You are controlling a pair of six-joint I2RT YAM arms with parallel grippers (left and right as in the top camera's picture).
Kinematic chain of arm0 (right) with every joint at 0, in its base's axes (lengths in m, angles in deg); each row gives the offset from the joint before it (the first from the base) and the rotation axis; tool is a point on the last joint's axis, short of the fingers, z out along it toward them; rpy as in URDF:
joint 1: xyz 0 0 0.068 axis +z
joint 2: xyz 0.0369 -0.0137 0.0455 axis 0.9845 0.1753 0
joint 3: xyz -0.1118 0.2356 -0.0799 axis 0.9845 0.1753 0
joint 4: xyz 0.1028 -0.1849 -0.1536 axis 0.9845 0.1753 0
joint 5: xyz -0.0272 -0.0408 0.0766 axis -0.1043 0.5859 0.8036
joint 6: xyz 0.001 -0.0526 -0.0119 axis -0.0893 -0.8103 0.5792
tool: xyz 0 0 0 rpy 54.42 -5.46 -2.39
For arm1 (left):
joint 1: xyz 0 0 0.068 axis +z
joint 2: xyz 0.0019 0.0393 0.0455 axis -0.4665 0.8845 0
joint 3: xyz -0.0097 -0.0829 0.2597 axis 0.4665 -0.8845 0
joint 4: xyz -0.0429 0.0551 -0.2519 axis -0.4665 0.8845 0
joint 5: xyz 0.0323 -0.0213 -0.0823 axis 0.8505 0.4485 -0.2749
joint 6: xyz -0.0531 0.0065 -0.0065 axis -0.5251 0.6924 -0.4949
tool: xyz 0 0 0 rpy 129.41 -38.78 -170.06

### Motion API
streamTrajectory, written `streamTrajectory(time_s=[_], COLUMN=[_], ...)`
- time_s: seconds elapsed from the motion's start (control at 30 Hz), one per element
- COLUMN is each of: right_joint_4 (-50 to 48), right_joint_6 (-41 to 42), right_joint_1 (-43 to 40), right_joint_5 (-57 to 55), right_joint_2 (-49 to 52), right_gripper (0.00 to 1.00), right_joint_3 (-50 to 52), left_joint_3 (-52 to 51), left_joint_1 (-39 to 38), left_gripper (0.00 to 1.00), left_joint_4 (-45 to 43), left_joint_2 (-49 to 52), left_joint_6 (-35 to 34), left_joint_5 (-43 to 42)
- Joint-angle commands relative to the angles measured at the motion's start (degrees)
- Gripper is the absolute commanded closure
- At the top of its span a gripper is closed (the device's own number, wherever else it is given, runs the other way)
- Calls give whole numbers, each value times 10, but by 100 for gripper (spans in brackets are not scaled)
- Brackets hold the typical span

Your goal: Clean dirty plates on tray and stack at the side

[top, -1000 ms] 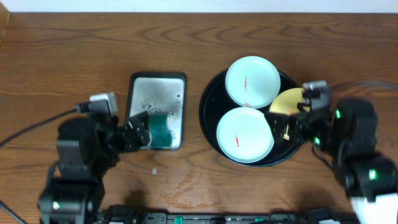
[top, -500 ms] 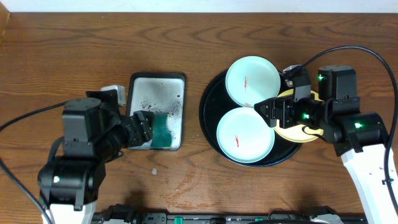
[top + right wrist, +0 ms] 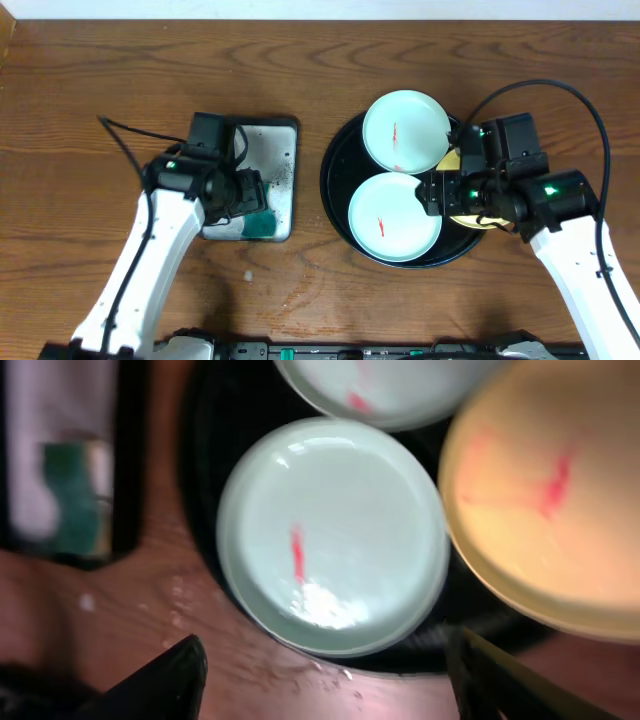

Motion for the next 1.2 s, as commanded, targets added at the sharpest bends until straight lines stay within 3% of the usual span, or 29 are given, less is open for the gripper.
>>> streamTrajectory(time_s=[0.0,0.2,0.43,0.6,0.8,0.9,0.93,1.1,1.17], right_joint_4=[30,38,7,14,25,35,45,81,75], right_joint_6=[22,4,-7,-43,-56,-44,-30,38,69], right_joint_1=[1,7,17,17,17,17,17,16,16], right_joint_5=[-44,-18,43,97,120,83,67,-5,-24], right_joint_2=[43,127,147,137,84,45,33,14,18], right_gripper=[26,42,43,46,44,44,43,34,29], right_joint_3=[-9,-9,-9,-9,-9,-9,-9,-3,17], left_joint_3=[-2,-10,-69,-80,-80,-79,-79,-56,-42], left_joint_1=[-1,-1,-1,-1,-1,-1,-1,-1,-1], left_gripper=[31,30,34,42,63,89,92,92,83], left_joint_4=[-1,-19,-109,-163,-197,-200,-200,-176,-157], left_joint_2=[0,3,57,134,205,219,219,200,186], left_joint_6=[-10,1,-30,-40,-39,-39,-39,-35,-35], left_joint_5=[12,36,36,35,33,33,33,33,33])
